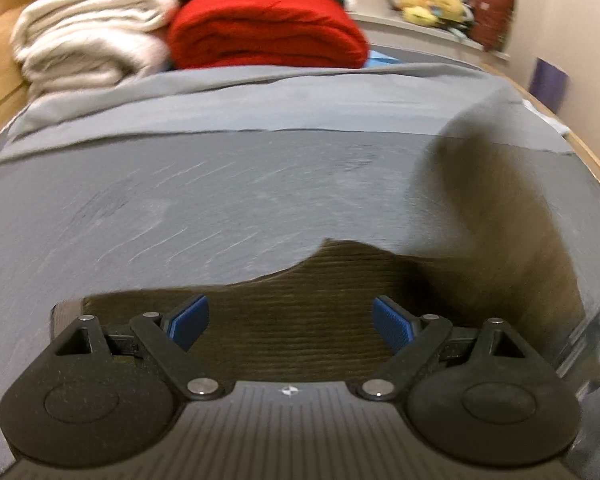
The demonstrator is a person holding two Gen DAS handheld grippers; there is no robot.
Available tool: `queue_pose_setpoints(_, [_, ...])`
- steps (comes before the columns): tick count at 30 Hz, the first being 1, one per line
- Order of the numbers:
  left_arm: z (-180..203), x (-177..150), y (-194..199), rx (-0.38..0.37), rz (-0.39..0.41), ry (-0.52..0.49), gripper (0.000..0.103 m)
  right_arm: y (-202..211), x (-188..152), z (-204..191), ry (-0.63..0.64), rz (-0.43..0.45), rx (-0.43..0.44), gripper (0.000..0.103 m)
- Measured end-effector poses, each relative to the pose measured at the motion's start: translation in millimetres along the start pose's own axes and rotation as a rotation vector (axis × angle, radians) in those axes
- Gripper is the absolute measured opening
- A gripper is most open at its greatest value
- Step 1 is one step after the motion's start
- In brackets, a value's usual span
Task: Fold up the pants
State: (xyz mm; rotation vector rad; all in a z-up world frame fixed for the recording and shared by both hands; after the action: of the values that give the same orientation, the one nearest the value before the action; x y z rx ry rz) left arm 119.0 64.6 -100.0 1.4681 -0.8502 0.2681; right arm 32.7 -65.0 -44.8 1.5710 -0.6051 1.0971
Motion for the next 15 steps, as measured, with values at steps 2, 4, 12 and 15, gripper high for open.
queue_pose_setpoints(2, [-14,-6,1,0.006,-0.017,0.027,0.092,-31,-62,-48,0.148,-0.223,0.097,0.013])
queue_pose_setpoints(4, [-26,-12,1,0.004,-0.037,0.058,0.092,-49,-117,-73,0.29,-0.398,0.104,0.015])
queue_pose_setpoints(12, [-42,-15,5,-0.014,-0.049,0.101,0.092,-28,-112,-86,0.381,-0.336,0.099,0.02])
queue_pose_setpoints(15, [-36,-14,5,-0.023,-0.049,0.109,0.092,-23,-101,-85,0.242,-0.347,0.168,0.028])
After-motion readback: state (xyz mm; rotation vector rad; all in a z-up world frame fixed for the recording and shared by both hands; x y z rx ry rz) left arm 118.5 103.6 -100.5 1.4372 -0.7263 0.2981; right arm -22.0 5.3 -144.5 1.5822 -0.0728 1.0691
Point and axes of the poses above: each gripper's, at about its wrist camera, not at the fingertips, and y roughly against the way its jaws point, z to its right, x to its top, the point moved 8 cm from there along -y, roughly the way its jaws point, and after that the axes turned 15 degrees about -y, right-handed, at the moved point
